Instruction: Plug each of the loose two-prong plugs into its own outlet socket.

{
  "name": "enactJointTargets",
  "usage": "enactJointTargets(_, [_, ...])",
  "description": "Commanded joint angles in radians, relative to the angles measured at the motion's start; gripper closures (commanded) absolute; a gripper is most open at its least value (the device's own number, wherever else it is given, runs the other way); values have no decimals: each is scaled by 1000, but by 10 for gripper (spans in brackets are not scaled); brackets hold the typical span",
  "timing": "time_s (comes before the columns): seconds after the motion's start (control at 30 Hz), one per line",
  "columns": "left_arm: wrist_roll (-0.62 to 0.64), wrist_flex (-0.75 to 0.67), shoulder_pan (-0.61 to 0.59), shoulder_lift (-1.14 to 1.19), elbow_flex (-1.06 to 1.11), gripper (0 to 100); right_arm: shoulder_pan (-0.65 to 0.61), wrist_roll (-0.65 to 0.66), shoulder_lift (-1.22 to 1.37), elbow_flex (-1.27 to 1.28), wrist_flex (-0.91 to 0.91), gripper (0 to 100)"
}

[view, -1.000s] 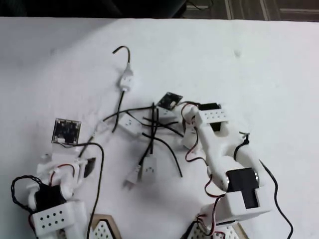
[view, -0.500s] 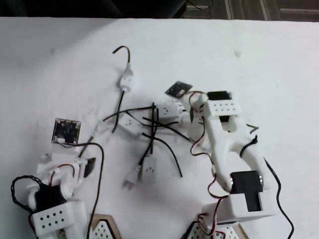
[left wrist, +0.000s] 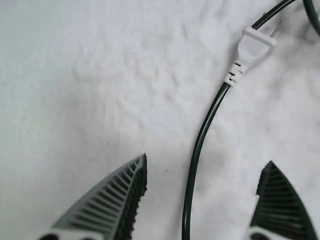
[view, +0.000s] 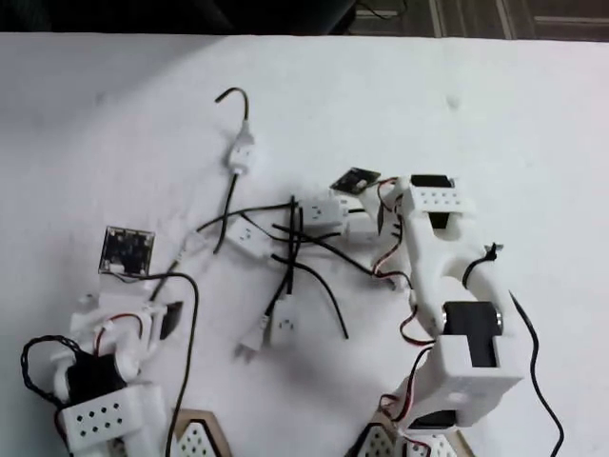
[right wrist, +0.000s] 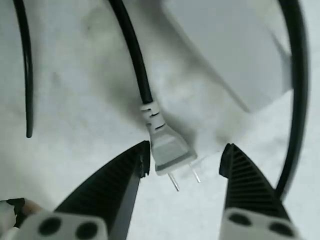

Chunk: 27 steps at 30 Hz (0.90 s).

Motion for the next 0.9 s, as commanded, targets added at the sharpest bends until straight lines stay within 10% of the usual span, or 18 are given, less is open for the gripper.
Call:
enactJointTargets(0.0, [-5, -23, -2, -7, -5, 653, 4, 11, -5, -29, 15, 769])
enactJointTargets(0.87, [-3, -23, -2, -7, -5, 653, 2, 14, -5, 8, -21, 769])
